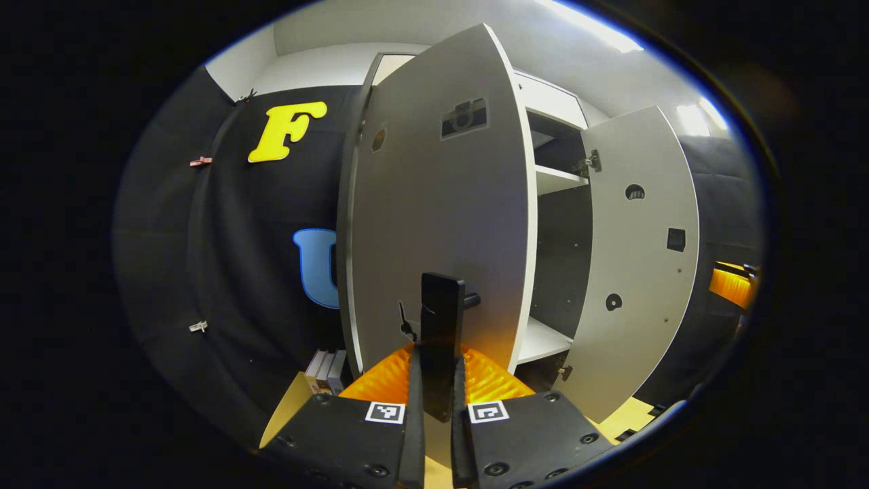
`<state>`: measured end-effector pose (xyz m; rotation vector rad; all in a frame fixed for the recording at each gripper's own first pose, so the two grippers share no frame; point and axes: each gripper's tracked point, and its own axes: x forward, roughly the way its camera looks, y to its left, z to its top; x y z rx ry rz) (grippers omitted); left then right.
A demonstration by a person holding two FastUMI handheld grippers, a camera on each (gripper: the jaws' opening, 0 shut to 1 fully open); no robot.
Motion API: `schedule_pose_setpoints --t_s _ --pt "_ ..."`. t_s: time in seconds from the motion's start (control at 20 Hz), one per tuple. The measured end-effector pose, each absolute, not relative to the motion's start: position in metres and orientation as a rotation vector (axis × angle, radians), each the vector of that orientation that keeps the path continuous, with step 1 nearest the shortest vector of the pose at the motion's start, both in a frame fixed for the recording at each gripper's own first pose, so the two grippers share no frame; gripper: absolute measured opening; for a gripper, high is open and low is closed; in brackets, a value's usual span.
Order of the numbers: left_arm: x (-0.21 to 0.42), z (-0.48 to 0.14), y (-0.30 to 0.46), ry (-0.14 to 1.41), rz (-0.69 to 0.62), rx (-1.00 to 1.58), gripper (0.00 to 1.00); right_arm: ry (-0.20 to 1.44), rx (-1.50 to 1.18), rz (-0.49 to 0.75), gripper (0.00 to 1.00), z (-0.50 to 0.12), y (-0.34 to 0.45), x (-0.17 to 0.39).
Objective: Open the right door of the double-door shoe cabinet with the right hand, and open the left door with the left hand.
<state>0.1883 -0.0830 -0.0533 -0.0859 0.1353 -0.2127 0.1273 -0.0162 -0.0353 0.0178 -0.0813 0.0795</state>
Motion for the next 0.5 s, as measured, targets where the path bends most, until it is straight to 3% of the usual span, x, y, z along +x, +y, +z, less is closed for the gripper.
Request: schedule_pose_setpoints --t_s 0.5 --pt "0.1834 -0.0543 -0.0729 0.131 -0.192 -0.092 0.18 -0.079 0.006 0.1 0.95 -0.036 -0.0088 0.1254"
